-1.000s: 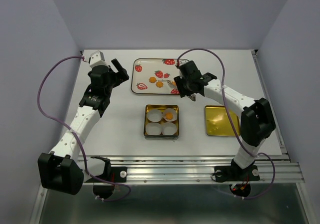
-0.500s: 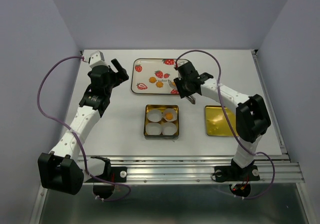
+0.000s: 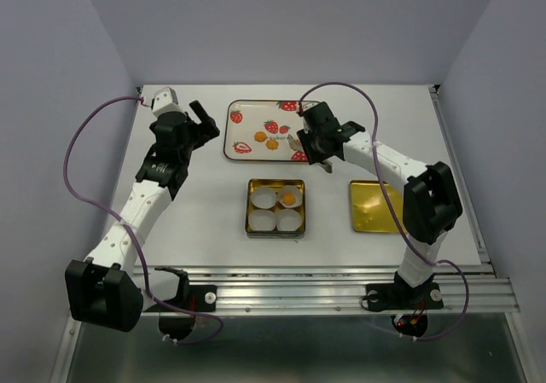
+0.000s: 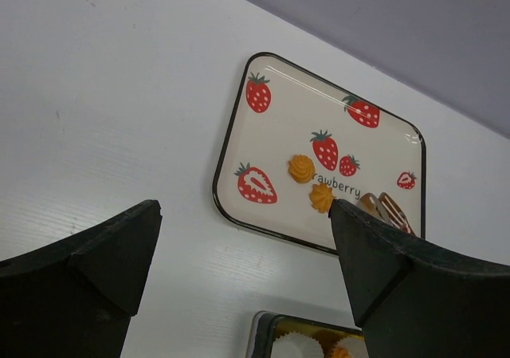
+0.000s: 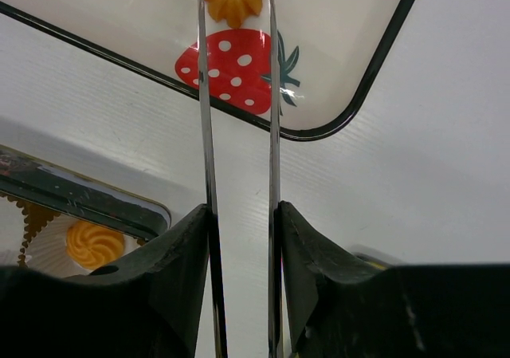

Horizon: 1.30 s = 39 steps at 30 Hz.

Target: Pack the cookies

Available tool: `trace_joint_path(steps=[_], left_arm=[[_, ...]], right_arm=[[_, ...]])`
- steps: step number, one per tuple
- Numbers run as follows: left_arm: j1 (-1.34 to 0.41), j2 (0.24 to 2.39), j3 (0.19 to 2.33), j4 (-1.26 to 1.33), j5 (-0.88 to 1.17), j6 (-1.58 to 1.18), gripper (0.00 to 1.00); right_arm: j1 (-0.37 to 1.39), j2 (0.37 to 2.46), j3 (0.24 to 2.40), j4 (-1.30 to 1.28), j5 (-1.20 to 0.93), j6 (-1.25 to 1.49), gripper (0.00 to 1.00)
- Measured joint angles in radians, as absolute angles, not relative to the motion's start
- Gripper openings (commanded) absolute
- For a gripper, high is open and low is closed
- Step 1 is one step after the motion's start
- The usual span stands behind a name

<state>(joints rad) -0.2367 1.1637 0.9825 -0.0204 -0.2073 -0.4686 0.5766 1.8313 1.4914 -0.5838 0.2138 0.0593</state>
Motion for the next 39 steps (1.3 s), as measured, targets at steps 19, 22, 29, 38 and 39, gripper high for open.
trace_joint_path(steps=[19, 22, 29, 38, 39], left_arm=[[-0.24, 1.121, 0.974, -0.021, -0.195, -0.481, 0.99], [-0.241, 1.121, 0.974, -0.021, -0.192, -0.481, 0.99], [-0.241, 1.121, 0.974, -0.021, -0.191, -0.481, 0.99], [-0.241, 1.126, 0.974, -0.021, -0.184, -0.48, 0.99], [-0.241, 1.126, 0.974, -0.021, -0.183, -0.48, 0.99]], right_arm=[[0.577, 1.706, 1.491, -0.595, 0.176, 0.056, 0.34], [0.577, 1.706, 1.491, -0.595, 0.177, 0.056, 0.33], [0.577, 1.705, 1.491, -0.602, 0.179, 0.06, 0.33], [0.577, 1.673, 1.494, -0.669, 0.179, 0.094, 0.32], [0.577, 1.673, 1.497, -0.687, 0.179, 0.099, 0.32]])
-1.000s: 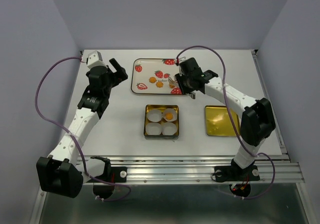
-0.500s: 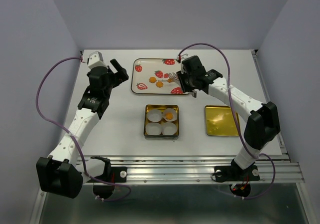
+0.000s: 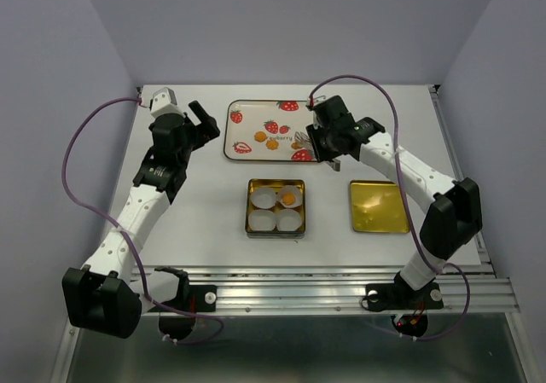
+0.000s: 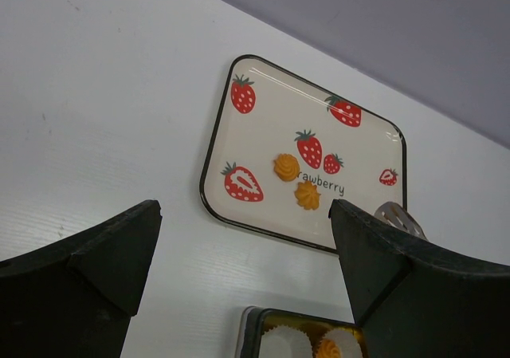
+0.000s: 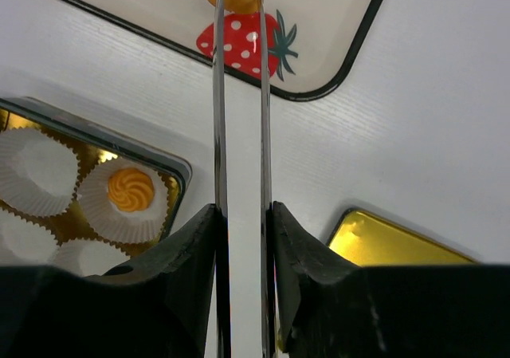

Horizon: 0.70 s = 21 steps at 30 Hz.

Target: Pack the cookies

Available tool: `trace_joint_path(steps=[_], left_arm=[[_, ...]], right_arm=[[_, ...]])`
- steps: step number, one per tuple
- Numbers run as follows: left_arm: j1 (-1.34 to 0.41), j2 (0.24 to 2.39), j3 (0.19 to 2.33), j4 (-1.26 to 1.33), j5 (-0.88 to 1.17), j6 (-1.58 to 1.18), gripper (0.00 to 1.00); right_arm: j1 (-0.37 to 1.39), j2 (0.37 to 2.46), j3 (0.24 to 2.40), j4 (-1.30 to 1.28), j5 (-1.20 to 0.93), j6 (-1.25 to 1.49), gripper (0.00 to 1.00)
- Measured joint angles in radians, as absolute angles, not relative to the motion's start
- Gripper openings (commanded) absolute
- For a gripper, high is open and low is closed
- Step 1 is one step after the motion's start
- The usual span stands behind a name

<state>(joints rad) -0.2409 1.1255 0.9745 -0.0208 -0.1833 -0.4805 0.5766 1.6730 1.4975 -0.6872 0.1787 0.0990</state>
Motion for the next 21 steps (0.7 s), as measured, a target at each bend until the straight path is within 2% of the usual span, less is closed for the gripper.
trace_joint_path(steps=[10, 21], left_arm=[[-0.241, 1.142, 0.974, -0.02, -0.183, -0.48, 0.99], [-0.241, 1.146, 0.974, -0.02, -0.162, -0.479, 0.99]], right_arm=[[0.577, 1.668, 1.542, -0.814, 0.137, 0.124, 0.29], [0.577, 1.548, 1.576, -0.883, -0.118, 0.124, 0.29]])
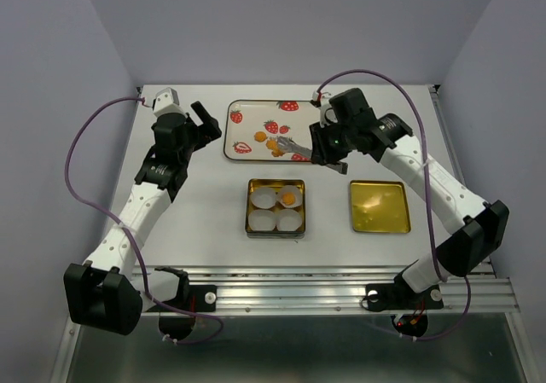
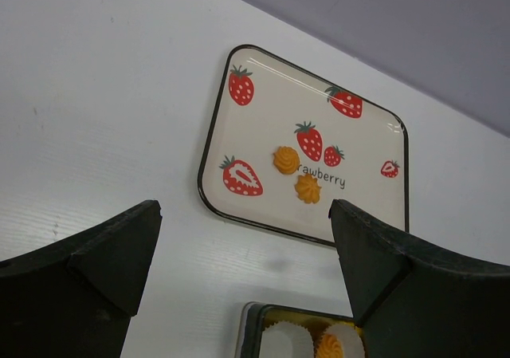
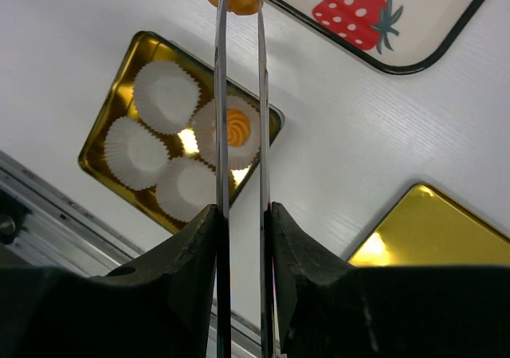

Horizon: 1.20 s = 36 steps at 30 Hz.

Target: Pack the cookies

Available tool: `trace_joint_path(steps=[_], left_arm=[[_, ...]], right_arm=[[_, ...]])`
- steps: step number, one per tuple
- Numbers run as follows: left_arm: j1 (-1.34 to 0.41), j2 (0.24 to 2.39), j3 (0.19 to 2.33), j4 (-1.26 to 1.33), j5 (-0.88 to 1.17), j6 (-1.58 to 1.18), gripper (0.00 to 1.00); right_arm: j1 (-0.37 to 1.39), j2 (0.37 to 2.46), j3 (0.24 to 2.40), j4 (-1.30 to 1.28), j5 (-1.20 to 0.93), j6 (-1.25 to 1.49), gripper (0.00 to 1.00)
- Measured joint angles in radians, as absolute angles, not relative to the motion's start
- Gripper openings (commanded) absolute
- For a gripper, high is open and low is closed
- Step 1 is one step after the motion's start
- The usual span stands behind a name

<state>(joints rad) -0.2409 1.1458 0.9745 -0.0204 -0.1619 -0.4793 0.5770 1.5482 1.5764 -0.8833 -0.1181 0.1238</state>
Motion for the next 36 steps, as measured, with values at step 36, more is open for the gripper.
trace_joint_path(steps=[36], left_arm=[[-0.241, 1.145, 0.961, -0.02, -0.128, -0.469, 0.99]], right_arm=[[0.768, 1.662, 1.65, -1.102, -0.183, 0.188, 0.29]])
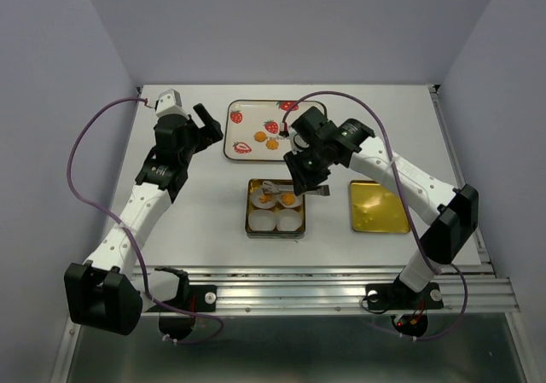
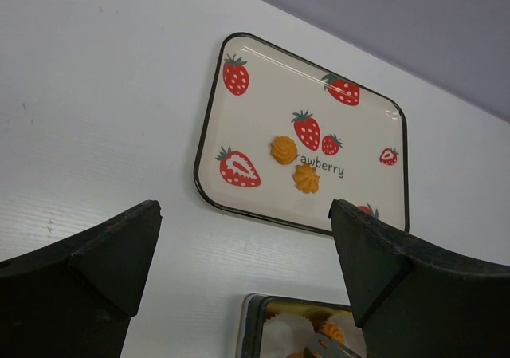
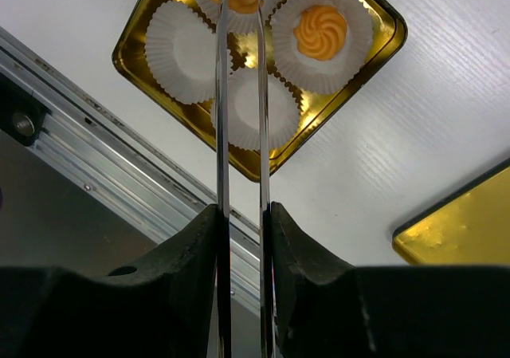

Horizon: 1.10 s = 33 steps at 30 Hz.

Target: Pack the cookies

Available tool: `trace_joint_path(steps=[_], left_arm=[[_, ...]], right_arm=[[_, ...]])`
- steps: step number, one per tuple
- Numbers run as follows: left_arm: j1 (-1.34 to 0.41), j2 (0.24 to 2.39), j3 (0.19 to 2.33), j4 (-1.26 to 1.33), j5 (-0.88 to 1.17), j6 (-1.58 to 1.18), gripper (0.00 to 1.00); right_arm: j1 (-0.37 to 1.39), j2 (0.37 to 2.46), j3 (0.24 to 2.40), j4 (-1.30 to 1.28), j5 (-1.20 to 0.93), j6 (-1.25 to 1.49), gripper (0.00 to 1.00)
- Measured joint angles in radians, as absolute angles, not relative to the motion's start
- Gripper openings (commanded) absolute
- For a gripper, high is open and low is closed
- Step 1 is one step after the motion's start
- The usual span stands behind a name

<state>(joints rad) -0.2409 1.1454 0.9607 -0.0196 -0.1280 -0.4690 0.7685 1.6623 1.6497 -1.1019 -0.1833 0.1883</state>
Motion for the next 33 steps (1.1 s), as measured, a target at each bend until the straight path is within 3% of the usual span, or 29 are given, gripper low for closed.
trace_joint_path(steps=[27, 33], left_arm=[[-0.241, 1.176, 0.961, -0.02, -0.128, -0.455, 0.99], [-0.241, 1.176, 0.961, -0.02, -0.129, -0.453, 0.99]], right_arm=[[0.768, 1.776, 1.731, -1.139, -0.184, 0.176, 0.33], [0.768, 1.794, 1.748, -1.141, -0.183, 0.173, 0.45]])
